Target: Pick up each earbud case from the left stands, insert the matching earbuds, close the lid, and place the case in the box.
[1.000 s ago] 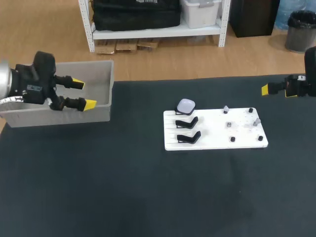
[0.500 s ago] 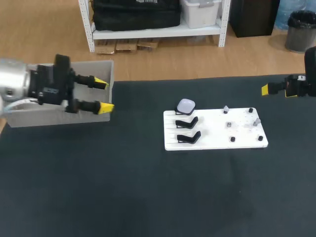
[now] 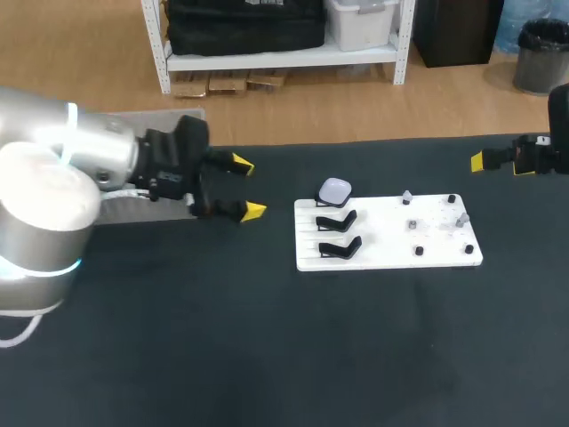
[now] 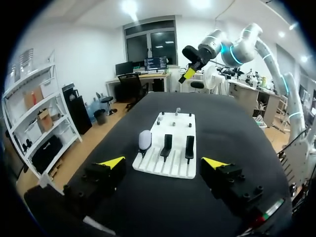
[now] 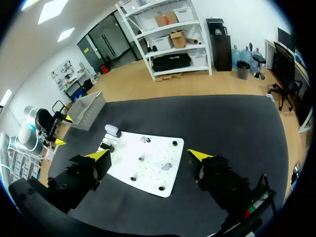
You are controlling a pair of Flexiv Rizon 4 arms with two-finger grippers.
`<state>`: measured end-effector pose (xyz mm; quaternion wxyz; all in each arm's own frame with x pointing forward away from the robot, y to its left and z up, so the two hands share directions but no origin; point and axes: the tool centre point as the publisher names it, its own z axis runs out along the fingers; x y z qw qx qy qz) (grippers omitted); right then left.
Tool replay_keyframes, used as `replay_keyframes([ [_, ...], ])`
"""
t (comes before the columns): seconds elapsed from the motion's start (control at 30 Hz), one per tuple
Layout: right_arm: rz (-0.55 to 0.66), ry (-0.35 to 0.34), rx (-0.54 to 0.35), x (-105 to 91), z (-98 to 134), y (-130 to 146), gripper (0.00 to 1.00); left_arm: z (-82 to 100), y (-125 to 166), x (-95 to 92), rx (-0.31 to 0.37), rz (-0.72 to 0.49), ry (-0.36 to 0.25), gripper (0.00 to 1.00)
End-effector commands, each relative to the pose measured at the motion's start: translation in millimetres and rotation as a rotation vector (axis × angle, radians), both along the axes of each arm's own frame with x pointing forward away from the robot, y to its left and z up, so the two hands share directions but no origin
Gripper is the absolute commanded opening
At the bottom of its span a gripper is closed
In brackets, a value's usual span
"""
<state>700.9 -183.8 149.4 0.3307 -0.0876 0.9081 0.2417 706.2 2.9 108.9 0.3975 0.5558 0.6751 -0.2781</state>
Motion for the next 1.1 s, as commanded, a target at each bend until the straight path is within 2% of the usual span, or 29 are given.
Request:
replay_keyframes([
  [0.03,0.001,0.000,0.000,-0.2,0,0,1.00,-15.9,-26,15.5,0.013,-0.007,0.009,1.00],
  [0.43,0.001,0.000,0.000,-0.2,0,0,1.00,-15.9,-26,15.5,0.013,-0.007,0.009,1.00],
  [0.5,0.001,0.000,0.000,-0.2,0,0,1.00,-17.9,-27,16.8,-0.014,-0.001,-0.002,1.00],
  [0.73,0.001,0.000,0.000,-0.2,0,0,1.00,-21.7,-38,18.1,-0.042,-0.051,0.004,1.00],
  [1.1,0.001,0.000,0.000,-0.2,0,0,1.00,-35.2,-64,31.8,-0.072,-0.094,0.015,1.00],
])
